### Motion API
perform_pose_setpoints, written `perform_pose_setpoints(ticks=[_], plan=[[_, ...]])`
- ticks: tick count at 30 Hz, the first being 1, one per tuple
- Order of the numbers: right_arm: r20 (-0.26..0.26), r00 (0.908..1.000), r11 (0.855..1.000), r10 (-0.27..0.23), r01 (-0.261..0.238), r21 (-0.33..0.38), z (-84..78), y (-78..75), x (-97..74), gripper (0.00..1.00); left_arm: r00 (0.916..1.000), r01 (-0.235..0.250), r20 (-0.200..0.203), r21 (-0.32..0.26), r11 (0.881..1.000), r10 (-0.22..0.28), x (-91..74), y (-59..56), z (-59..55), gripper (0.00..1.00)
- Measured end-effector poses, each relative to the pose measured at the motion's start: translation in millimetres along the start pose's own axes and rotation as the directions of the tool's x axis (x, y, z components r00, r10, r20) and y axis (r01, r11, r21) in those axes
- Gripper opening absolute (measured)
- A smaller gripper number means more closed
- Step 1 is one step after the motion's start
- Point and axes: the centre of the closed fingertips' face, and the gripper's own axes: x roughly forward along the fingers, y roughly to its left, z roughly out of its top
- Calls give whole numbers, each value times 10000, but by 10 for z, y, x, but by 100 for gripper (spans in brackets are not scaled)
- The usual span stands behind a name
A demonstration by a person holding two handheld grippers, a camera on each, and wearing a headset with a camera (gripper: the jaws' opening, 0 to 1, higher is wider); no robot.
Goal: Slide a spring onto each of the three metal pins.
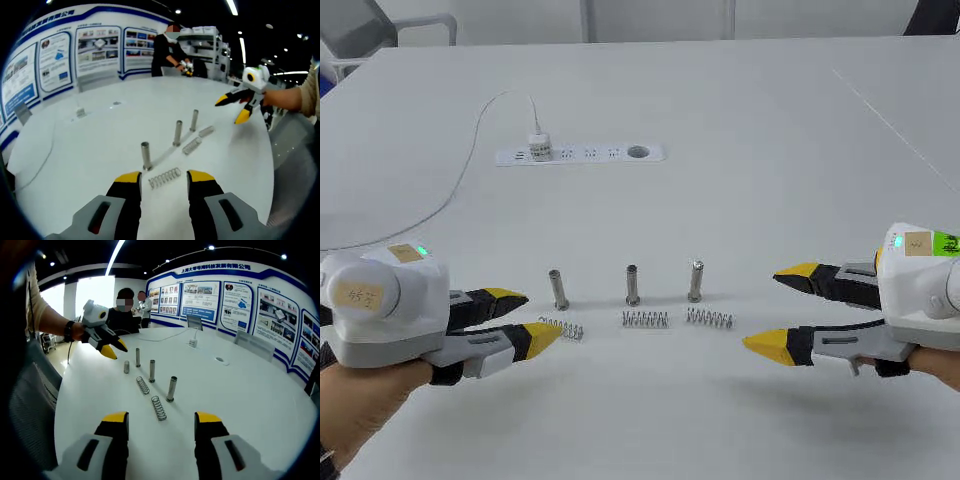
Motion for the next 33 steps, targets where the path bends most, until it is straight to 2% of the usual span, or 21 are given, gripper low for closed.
perform_pose_setpoints(ticks=[7, 11, 21, 25, 33], plan=[[128, 9998, 9999, 145, -144, -79, 98, 58, 13, 49, 10000, 73, 40, 18, 10000, -73, -19, -14, -16, 37], [46, 9994, 9993, 347, -346, -108, 129, 120, 50, 41, 9999, 119, 54, 35, 9999, -119, -27, -23, -18, 38], [-255, 9937, 9923, 1095, -1107, -549, 171, 351, 235, 36, 9997, 213, 77, 12, 9998, -213, -59, -21, -36, 38], [-318, 9898, 9865, 1386, -1408, -839, 246, 455, 330, 36, 9997, 221, 71, 28, 9998, -221, -76, -27, -46, 39], [-243, 9848, 9804, 1721, -1737, -927, 361, 593, 518, 34, 9996, 238, 118, 39, 9997, -238, -91, -24, -45, 39]])
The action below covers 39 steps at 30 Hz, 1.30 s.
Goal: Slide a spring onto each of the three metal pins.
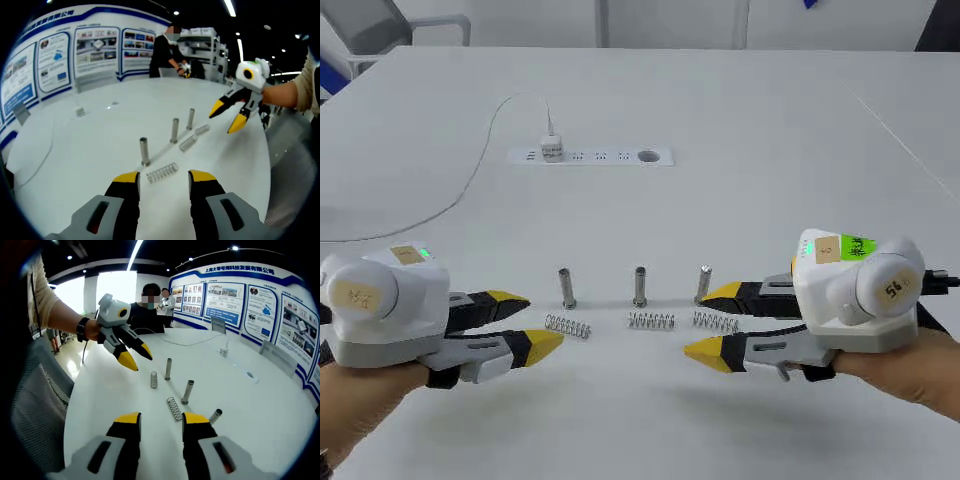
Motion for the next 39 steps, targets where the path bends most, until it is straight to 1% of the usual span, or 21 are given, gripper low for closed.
perform_pose_setpoints(ticks=[2, 4, 8, 12, 14, 20, 24, 29, 39], plan=[[37, 10000, 10000, -16, 16, 35, 42, 6, 57, 33, 10000, 8, 6, -29, 10000, -8, -1, -2, -10, 40], [184, 9998, 9999, -1, -1, 118, 97, 19, 120, 32, 10000, -11, 7, -46, 10000, 11, -3, -1, -20, 40], [121, 9999, 9999, 77, -79, 150, 127, 50, 268, 31, 10000, -29, 20, -74, 10000, 29, -12, -5, -34, 40], [169, 9996, 9996, 216, -218, 154, 187, 104, 409, 31, 10000, -77, 57, -121, 9999, 78, -34, 3, -47, 41], [183, 9995, 9995, 252, -255, 197, 210, 112, 471, 30, 9999, -105, 91, -161, 9998, 106, -44, 22, -52, 41], [194, 9994, 9991, 285, -290, 300, 270, 124, 632, 29, 9996, -192, 192, -242, 9995, 196, -75, 27, -62, 42], [123, 9991, 9985, 399, -403, 367, 269, 152, 755, 28, 9996, -199, 199, -259, 9995, 204, -91, 9, -85, 42], [44, 9991, 9977, 410, -412, 534, 253, 158, 889, 26, 9995, -242, 212, -306, 9992, 249, -112, 5, -108, 42], [-193, 9990, 9971, 400, -387, 652, 220, 173, 1078, 23, 9994, -310, 154, -338, 9989, 315, -145, 20, -146, 42]])
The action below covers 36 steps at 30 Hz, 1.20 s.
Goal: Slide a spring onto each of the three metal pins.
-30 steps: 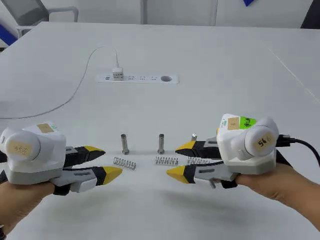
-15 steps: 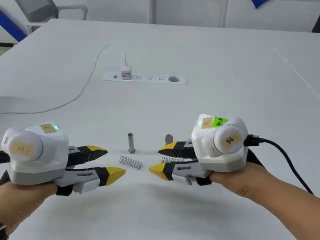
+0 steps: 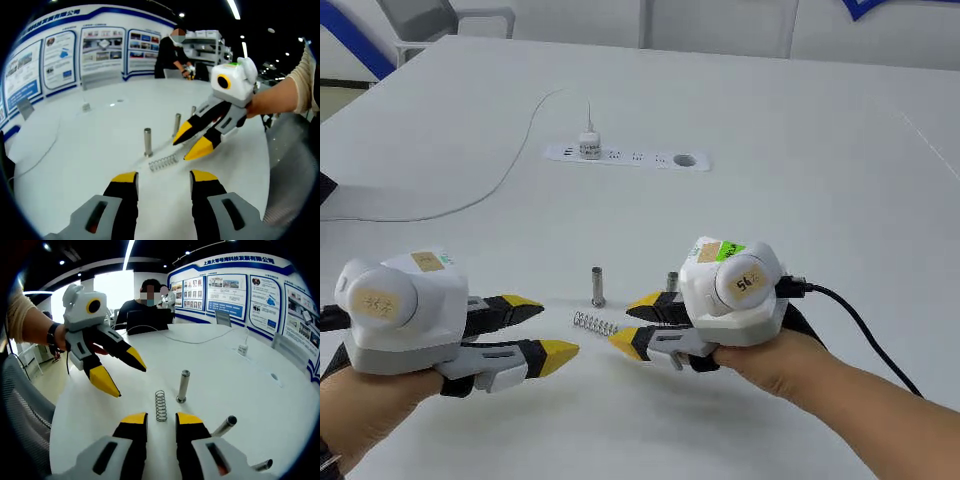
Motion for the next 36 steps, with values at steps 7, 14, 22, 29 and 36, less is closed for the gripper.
perform_pose_setpoints(ticks=[7, 14, 22, 29, 36], plan=[[-237, 9997, 10000, -20, 19, -49, -46, 1, 115, 20, 10000, -17, -79, -6, 10000, 17, -6, 6, -21, 41], [-389, 9992, 10000, -24, 24, 11, -98, -1, 141, 17, 9998, -54, -166, -23, 10000, 53, -11, 17, -44, 40], [-446, 9990, 10000, 19, -18, 40, -127, 15, 172, 15, 9998, -70, -190, -37, 10000, 69, -15, 21, -58, 39], [-446, 9990, 10000, -30, 27, -75, -122, 7, 182, 12, 9998, -116, -178, 0, 9999, 116, -17, 30, -40, 39], [-588, 9982, 9998, 130, -139, -142, -106, 40, 111, 12, 9997, -23, -262, 288, 9996, 30, 35, 10, -30, 39]])
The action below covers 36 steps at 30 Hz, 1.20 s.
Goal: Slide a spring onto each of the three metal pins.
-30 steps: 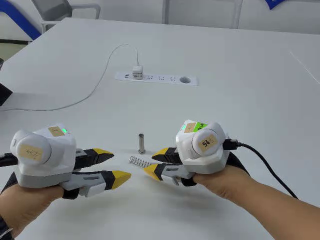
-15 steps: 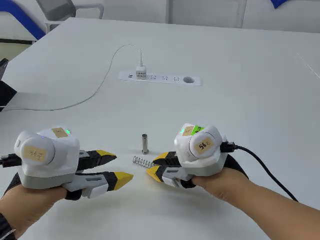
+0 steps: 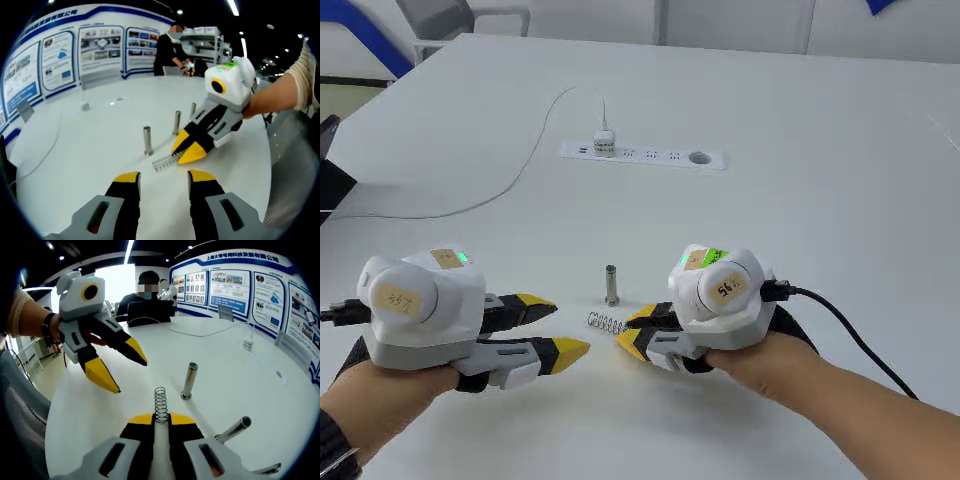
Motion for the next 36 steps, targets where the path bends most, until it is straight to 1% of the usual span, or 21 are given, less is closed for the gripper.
perform_pose_setpoints(ticks=[3, 6, 8, 11, 12, 14, 18, 23, 24, 26, 27, 30, 31, 34, 36], plan=[[-148, 9999, 9999, 70, -72, -96, -18, 16, -41, 11, 9999, 82, -130, 261, 9996, -78, 37, -29, -14, 38], [-253, 9995, 9996, 172, -177, -199, -15, 40, -95, 11, 9994, 235, -266, 642, 9977, -218, 70, -92, -19, 38], [-338, 9989, 9990, 340, -349, -271, -1, 81, -145, 11, 9987, 376, -377, 990, 9944, -340, 93, -155, -22, 37], [-682, 9962, 9961, 543, -588, -658, -23, 126, -201, 11, 9979, 522, -459, 1556, 9864, -456, 118, -198, -16, 36], [-822, 9943, 9943, 675, -738, -769, -37, 155, -219, 11, 9976, 557, -495, 1767, 9827, -477, 129, -209, -17, 35], [-930, 9922, 9925, 833, -910, -818, -39, 194, -251, 11, 9970, 649, -556, 2068, 9762, -545, 143, -248, -14, 34], [-1094, 9884, 9886, 1056, -1162, -956, -24, 251, -306, 11, 9961, 778, -604, 2420, 9671, -650, 161, -260, -20, 30], [-1352, 9832, 9853, 1225, -1369, -1026, -34, 290, -340, 11, 9944, 992, -649, 2966, 9498, -836, 186, -322, -28, 23], [-1406, 9816, 9842, 1292, -1443, -1026, -40, 303, -345, 11, 9939, 1058, -621, 3142, 9434, -908, 191, -347, -18, 22], [-1495, 9794, 9828, 1354, -1519, -1052, -50, 317, -352, 11, 9933, 1125, -625, 3351, 9354, -970, 199, -369, -16, 20], [-1549, 9784, 9820, 1371, -1548, -1086, -56, 317, -357, 11, 9915, 1270, -709, 3458, 9297, -1091, 202, -395, -26, 19], [-1633, 9757, 9794, 1464, -1661, -1147, -50, 330, -381, 11, 9878, 1543, -768, 3743, 9144, -1353, 203, -468, -27, 15], [-1664, 9747, 9785, 1490, -1696, -1172, -46, 335, -389, 11, 9867, 1617, -805, 3809, 9103, -1416, 205, -487, -33, 15], [-1846, 9698, 9740, 1597, -1853, -1307, -50, 358, -412, 11, 9833, 1776, -1116, 4173, 8912, -1437, 231, -516, -87, 16], [-1954, 9669, 9719, 1644, -1925, -1352, -60, 372, -421, 11, 9812, 1886, -1185, 4231, 8862, -1522, 240, -546, -100, 17]])
